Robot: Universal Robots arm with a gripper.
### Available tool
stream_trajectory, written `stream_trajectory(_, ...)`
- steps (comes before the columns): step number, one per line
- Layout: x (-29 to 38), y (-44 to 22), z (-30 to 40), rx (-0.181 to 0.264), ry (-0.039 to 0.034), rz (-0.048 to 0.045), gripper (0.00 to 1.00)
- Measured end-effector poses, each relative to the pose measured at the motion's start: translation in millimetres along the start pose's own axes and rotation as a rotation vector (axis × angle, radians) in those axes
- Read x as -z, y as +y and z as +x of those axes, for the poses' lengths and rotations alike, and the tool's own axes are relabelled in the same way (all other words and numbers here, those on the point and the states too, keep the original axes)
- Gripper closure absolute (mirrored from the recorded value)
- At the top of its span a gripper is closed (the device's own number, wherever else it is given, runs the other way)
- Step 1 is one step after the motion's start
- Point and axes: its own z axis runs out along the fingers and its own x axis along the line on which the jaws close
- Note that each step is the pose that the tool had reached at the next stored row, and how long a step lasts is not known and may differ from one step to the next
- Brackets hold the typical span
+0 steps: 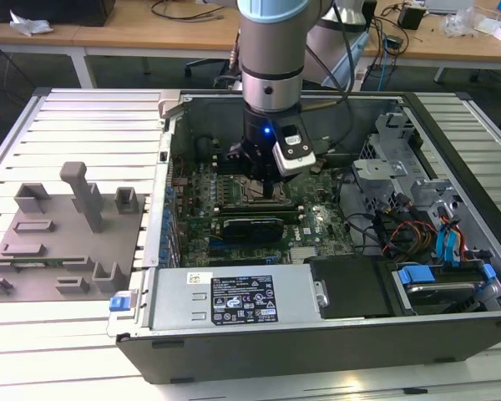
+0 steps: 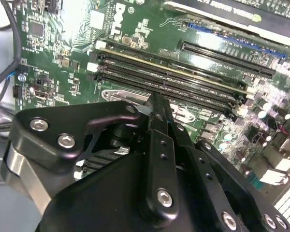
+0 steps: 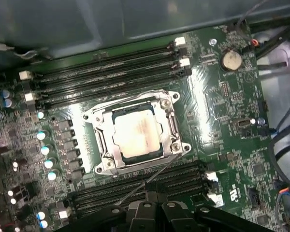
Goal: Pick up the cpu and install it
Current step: 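Install the second cpu locking lever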
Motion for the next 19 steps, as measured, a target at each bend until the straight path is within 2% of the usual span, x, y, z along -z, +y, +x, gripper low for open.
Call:
stream_trajectory(5,-3.3,0.0,0.6,0.093,-0.0028,-0.0072,0.89)
stream_trajectory(14,-6.3,-1.1,13.1,0.108,-0.0032,-0.0089,0.89)
stream_trajectory(19,-6.7,-1.3,14.3,0.109,-0.0031,-0.009,0.89)
